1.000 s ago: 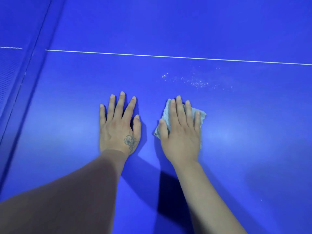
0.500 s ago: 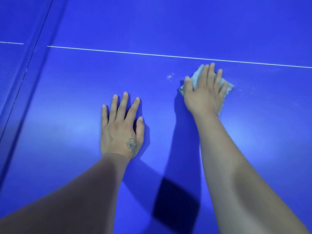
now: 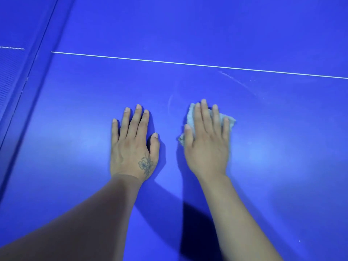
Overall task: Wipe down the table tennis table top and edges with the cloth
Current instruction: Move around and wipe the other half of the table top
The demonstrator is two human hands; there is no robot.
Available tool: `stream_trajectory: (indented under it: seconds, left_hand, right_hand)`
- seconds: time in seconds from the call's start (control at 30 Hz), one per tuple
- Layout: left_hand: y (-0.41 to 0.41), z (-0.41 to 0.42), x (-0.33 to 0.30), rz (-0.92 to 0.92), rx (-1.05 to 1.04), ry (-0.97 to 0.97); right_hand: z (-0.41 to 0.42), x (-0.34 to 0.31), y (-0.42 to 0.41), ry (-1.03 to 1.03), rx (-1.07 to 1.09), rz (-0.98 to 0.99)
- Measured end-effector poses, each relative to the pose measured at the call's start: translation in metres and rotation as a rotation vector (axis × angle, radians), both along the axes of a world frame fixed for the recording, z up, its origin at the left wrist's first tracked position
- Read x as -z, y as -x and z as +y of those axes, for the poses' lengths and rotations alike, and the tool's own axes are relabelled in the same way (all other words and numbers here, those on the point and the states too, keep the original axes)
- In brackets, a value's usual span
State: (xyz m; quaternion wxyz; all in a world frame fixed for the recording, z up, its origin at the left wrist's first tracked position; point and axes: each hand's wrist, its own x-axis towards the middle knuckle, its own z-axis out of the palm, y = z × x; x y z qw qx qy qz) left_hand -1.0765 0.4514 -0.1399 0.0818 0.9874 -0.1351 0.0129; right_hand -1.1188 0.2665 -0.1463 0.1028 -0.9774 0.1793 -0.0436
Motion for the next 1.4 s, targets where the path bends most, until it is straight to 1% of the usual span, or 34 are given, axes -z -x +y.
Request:
stream_trajectory:
  seconds: [0.13, 0.3, 0.37, 0.43, 0.53, 0.6, 0.7, 0.73, 0.83, 0.9, 1.0, 1.13, 1.2, 1.3, 1.4]
  left_hand:
    - [0.0, 0.001, 0.001, 0.011, -0.002, -0.015]
    - [-0.001, 0.0, 0.0, 0.015, 0.001, -0.016]
    - [0.0, 0.0, -0.001, 0.018, 0.001, -0.017]
    - [0.0, 0.0, -0.002, 0.015, 0.002, -0.012]
    - [0.0, -0.001, -0.002, 0.006, -0.001, -0.001]
    - [0.0, -0.001, -0.001, 0.005, 0.001, 0.005]
    - [-0.001, -0.001, -0.001, -0.005, 0.009, -0.002]
    - [-0.001, -0.001, -0.001, -0.009, 0.012, -0.007]
    - [-0.001, -0.001, 0.0, -0.008, 0.015, -0.005]
    - [-0.001, -0.001, 0.0, -0.004, 0.013, 0.006]
    - [0.0, -0.001, 0.0, 0.01, 0.008, -0.004]
    - [-0.001, -0.001, 0.0, 0.022, 0.011, -0.035]
    - [-0.001, -0.001, 0.0, 0.019, 0.007, -0.03]
    - [0.0, 0.0, 0.0, 0.013, 0.005, -0.015]
    - [0.0, 0.0, 0.0, 0.014, 0.008, -0.029]
  right_hand:
    - [-0.037, -0.003, -0.001, -0.067, 0.15, -0.009]
    - [-0.064, -0.018, -0.071, -0.36, 0.385, -0.12]
    - [-0.063, -0.023, -0.103, -0.427, 0.395, -0.1]
    - [-0.053, -0.024, -0.131, -0.45, 0.347, -0.081]
    - [-0.029, -0.022, -0.158, -0.407, 0.211, -0.034]
    - [-0.008, -0.019, -0.159, -0.3, 0.082, 0.016]
    - [0.025, -0.009, -0.131, -0.062, -0.108, 0.02]
    - [0.032, -0.006, -0.117, -0.026, -0.136, -0.004]
    - [0.04, -0.002, -0.069, -0.004, -0.153, -0.035]
    - [0.034, -0.003, -0.036, 0.007, -0.127, -0.022]
    - [0.008, -0.002, 0.005, 0.023, -0.029, 0.016]
    - [-0.045, -0.001, 0.025, 0.015, 0.153, 0.031]
    - [-0.074, -0.001, 0.016, -0.009, 0.257, 0.02]
    - [-0.112, -0.003, -0.017, -0.039, 0.399, 0.031]
    - [-0.133, -0.006, -0.062, -0.061, 0.465, 0.066]
